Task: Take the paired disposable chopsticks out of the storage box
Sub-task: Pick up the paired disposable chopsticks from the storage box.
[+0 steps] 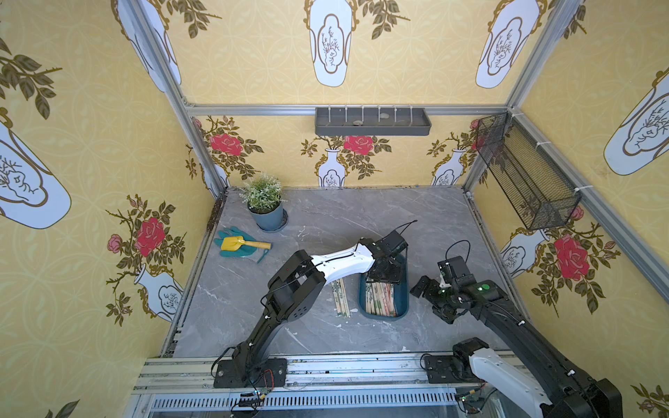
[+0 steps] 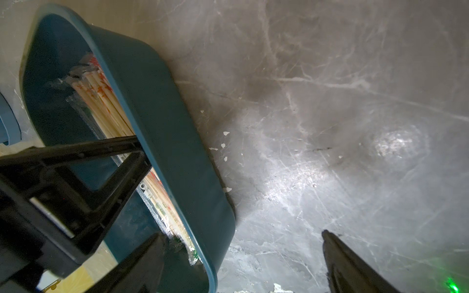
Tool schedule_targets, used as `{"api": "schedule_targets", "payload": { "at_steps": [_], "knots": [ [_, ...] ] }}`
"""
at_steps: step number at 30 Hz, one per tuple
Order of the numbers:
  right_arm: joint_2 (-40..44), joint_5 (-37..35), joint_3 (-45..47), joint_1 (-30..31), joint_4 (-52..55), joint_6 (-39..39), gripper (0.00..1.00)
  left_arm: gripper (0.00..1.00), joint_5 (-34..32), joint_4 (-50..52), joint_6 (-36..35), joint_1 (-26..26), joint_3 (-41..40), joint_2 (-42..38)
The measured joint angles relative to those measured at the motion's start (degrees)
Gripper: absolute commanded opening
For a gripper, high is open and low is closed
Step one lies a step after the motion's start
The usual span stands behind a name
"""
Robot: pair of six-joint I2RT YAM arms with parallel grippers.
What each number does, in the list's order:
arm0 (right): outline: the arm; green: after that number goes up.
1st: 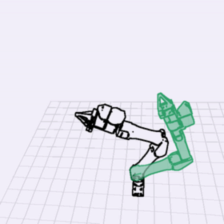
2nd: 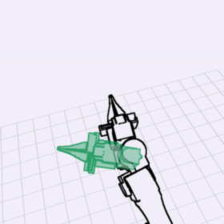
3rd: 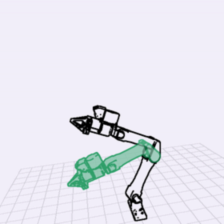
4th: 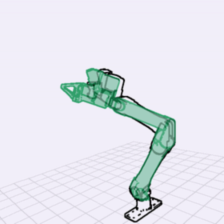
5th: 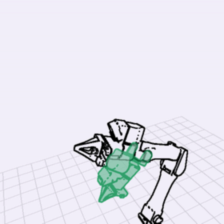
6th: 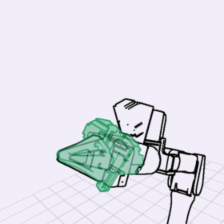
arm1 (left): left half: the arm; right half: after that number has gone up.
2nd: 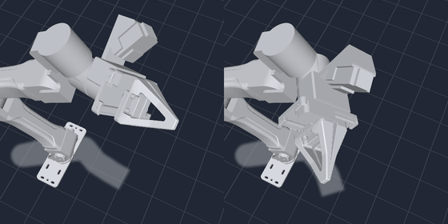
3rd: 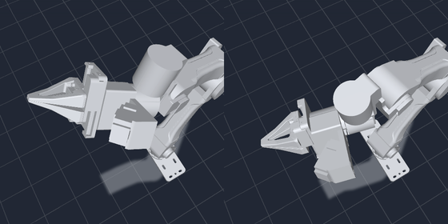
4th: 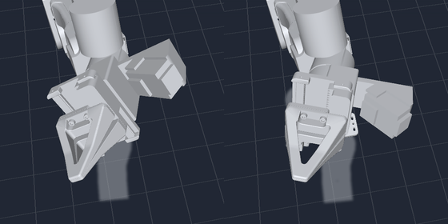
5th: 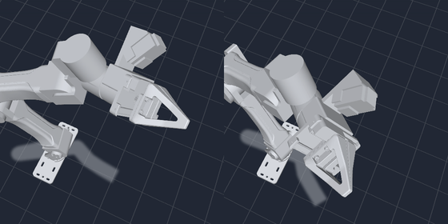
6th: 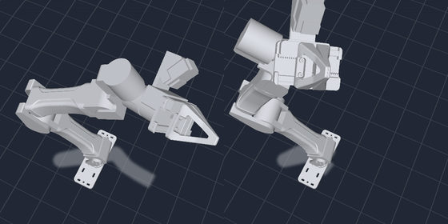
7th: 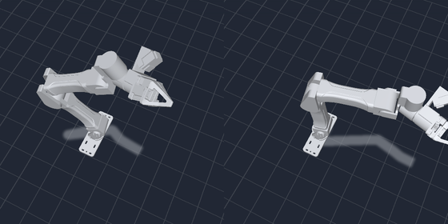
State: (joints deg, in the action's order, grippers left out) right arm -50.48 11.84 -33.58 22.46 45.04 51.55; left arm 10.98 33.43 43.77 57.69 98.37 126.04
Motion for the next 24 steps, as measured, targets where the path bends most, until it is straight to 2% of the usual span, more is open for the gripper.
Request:
{"api": "schedule_targets", "payload": {
  "at_steps": [9, 16, 24],
  "knots": [
    [-0.4, -0.1, -0.2, 0.0, 0.0, -0.2, 0.97, 0.35, 1.2, -0.8, 0.0, 0.0, -0.4, 1.2],
    [-1.2, -0.1, -0.4, 0.0, 0.0, -0.3, 0.97, 0.24, 2.3, -1.5, 0.2, 0.0, -0.4, 1.4],
    [-2.3, -0.1, -1.3, 0.0, 0.0, -0.6, 0.98, 0.2, 3.1, -1.7, 0.2, 0.0, -0.4, 1.5]
  ]
}}
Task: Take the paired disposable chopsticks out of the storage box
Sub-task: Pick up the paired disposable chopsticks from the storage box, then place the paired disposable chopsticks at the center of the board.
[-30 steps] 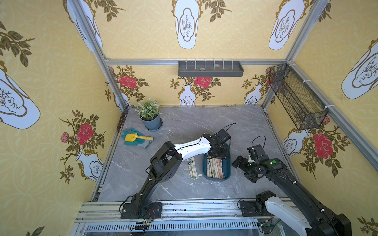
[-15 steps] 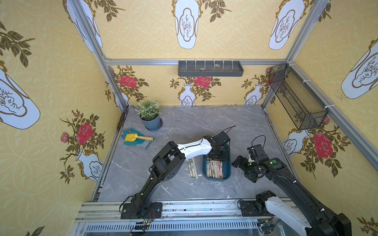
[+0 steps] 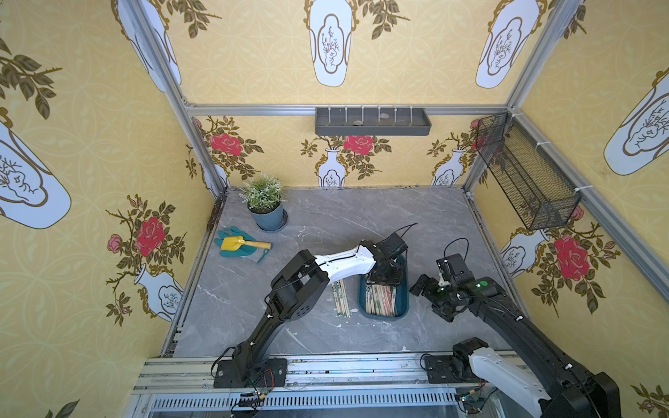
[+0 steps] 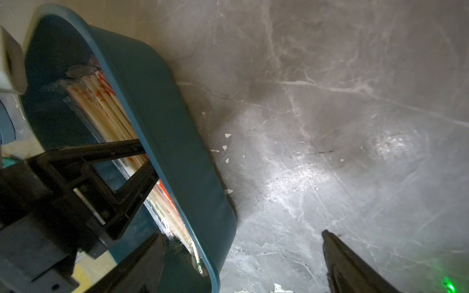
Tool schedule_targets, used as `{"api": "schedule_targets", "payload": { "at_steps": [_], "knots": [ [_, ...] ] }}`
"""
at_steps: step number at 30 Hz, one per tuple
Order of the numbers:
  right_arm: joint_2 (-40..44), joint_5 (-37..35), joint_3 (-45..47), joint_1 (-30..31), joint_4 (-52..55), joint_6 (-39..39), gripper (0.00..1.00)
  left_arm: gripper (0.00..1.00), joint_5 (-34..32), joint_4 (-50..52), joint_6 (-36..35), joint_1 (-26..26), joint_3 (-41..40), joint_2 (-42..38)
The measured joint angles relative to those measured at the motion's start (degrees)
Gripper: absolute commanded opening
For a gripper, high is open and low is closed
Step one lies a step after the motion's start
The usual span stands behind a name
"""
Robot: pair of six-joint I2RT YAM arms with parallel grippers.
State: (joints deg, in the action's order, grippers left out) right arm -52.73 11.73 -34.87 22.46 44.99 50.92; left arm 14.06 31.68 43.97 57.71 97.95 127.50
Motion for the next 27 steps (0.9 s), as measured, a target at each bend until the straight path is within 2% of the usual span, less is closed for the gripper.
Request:
{"api": "schedule_targets", "payload": {
  "at_steps": [3, 9, 17, 24, 27],
  "knots": [
    [-0.5, 0.0, -0.3, 0.0, 0.0, -0.1, 0.97, 0.11, 0.3, 0.0, 0.0, 0.0, 0.0, 0.0],
    [-1.5, 0.0, -1.0, 0.0, 0.0, -0.4, 0.97, 0.07, 0.7, 0.0, -0.3, -0.1, 0.0, -0.5],
    [-2.5, 0.0, -2.9, 0.0, 0.0, -1.3, 0.97, 0.02, -0.8, 0.0, -0.5, -0.9, -0.5, -5.9],
    [-3.7, 0.2, -5.2, 0.0, 0.0, -1.5, 0.97, 0.02, -6.7, 0.1, -0.4, -3.9, -5.8, -16.3],
    [-3.9, 0.6, -6.5, 0.0, -0.1, -1.7, 0.97, 0.02, -11.4, 0.5, 0.0, -5.5, -10.3, -22.2]
  ]
}}
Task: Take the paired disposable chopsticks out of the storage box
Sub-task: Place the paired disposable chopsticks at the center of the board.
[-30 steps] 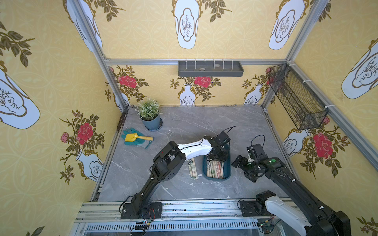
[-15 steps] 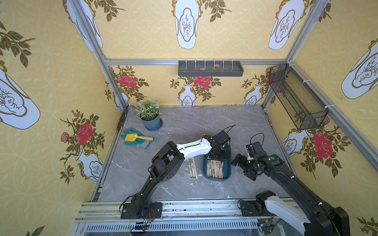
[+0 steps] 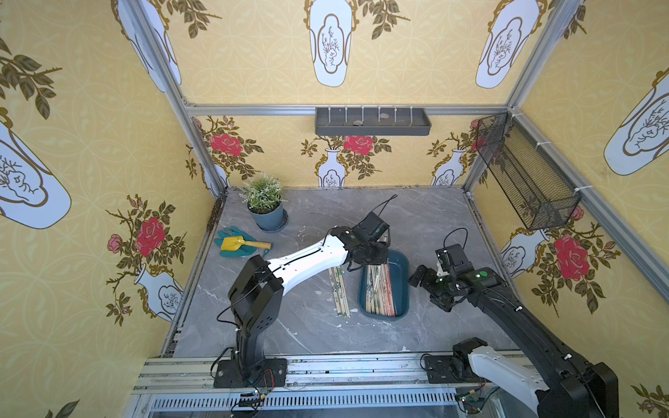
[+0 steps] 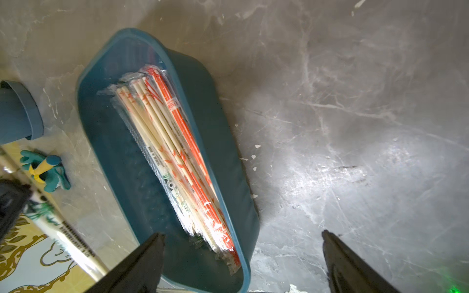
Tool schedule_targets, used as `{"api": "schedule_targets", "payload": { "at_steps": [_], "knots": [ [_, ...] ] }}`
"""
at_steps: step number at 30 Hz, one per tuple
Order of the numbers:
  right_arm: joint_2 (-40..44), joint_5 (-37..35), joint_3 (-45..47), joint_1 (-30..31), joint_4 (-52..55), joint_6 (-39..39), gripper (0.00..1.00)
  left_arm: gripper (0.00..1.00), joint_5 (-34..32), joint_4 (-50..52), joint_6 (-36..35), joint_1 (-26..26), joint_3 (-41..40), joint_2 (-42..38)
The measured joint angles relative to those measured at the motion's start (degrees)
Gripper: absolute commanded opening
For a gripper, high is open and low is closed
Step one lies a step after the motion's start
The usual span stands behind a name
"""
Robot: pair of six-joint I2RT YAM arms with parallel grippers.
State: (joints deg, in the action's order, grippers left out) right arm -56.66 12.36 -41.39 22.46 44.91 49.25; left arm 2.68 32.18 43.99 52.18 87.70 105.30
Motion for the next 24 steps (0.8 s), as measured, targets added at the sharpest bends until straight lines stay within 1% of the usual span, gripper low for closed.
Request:
{"api": "schedule_targets", "payload": {
  "at_steps": [4, 7, 10, 15, 18, 24],
  "knots": [
    [-0.8, 0.6, -1.5, 0.1, -0.3, -0.3, 0.97, 0.03, -7.4, 2.4, 1.7, -2.2, -6.5, -6.5],
    [-2.2, 1.1, -2.3, 0.9, -1.3, -0.5, 0.97, 0.03, -11.6, 5.2, 4.2, -3.6, -10.4, -8.8],
    [-4.2, 1.4, -3.6, 2.8, -2.7, -0.9, 0.97, 0.03, -14.4, 7.8, 6.8, -4.2, -13.3, -8.9],
    [-8.3, 0.4, -6.5, 7.9, -4.3, -0.6, 0.97, 0.03, -17.5, 10.6, 11.6, -4.2, -16.8, -6.9],
    [-9.7, -0.5, -7.3, 9.9, -5.4, 0.0, 0.97, 0.04, -18.6, 11.5, 13.9, -4.2, -18.6, -5.9],
    [-10.2, -1.1, -7.0, 10.3, -6.0, 0.2, 0.97, 0.06, -19.5, 11.4, 16.2, -4.2, -21.0, -4.3]
  ]
}}
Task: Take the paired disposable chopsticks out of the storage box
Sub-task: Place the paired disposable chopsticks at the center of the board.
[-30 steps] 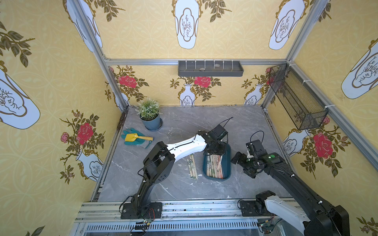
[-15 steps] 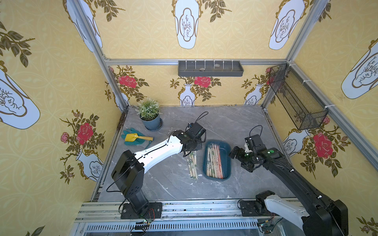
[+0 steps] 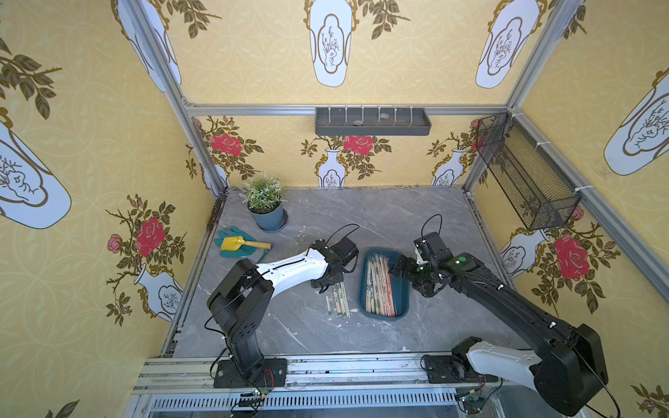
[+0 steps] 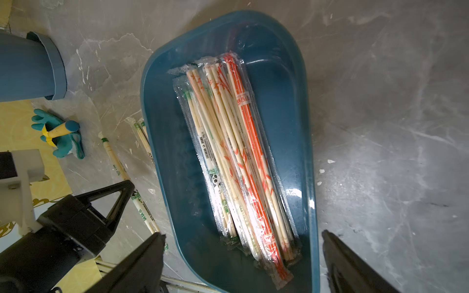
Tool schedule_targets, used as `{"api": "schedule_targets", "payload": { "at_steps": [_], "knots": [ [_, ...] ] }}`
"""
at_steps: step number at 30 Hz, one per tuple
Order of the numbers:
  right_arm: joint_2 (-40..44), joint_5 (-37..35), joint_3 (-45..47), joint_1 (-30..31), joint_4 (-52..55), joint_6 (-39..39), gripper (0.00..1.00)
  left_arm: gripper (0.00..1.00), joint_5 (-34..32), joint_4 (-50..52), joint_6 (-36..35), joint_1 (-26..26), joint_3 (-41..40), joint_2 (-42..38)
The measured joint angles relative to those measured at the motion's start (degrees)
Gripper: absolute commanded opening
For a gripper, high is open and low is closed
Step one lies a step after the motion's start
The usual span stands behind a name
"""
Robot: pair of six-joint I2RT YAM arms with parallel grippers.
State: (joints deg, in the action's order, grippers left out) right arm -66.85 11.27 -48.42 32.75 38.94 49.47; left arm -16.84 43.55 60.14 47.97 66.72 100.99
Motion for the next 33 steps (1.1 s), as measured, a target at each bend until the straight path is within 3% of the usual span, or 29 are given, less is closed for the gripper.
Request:
{"api": "schedule_targets", "payload": {
  "at_steps": [16, 19, 23, 33],
  "knots": [
    [0.9, -1.4, 1.0, 0.0, 0.0, 0.2, 0.98, 0.11, 1.4, -5.9, -0.2, -1.1, -0.5, 3.8],
    [1.0, -1.5, 1.0, 0.0, 0.2, 0.4, 0.98, 0.17, 1.8, -6.5, -0.7, -1.6, -0.5, 4.1],
    [1.1, -1.6, 1.0, 0.0, 0.2, 0.4, 0.97, 0.35, 2.3, -7.4, -1.2, -2.1, -0.5, 4.2],
    [1.3, -2.2, 1.0, 0.0, 0.4, 0.6, 0.98, 0.4, 2.9, -8.2, -1.6, -2.3, -1.1, 2.4]
  ]
}}
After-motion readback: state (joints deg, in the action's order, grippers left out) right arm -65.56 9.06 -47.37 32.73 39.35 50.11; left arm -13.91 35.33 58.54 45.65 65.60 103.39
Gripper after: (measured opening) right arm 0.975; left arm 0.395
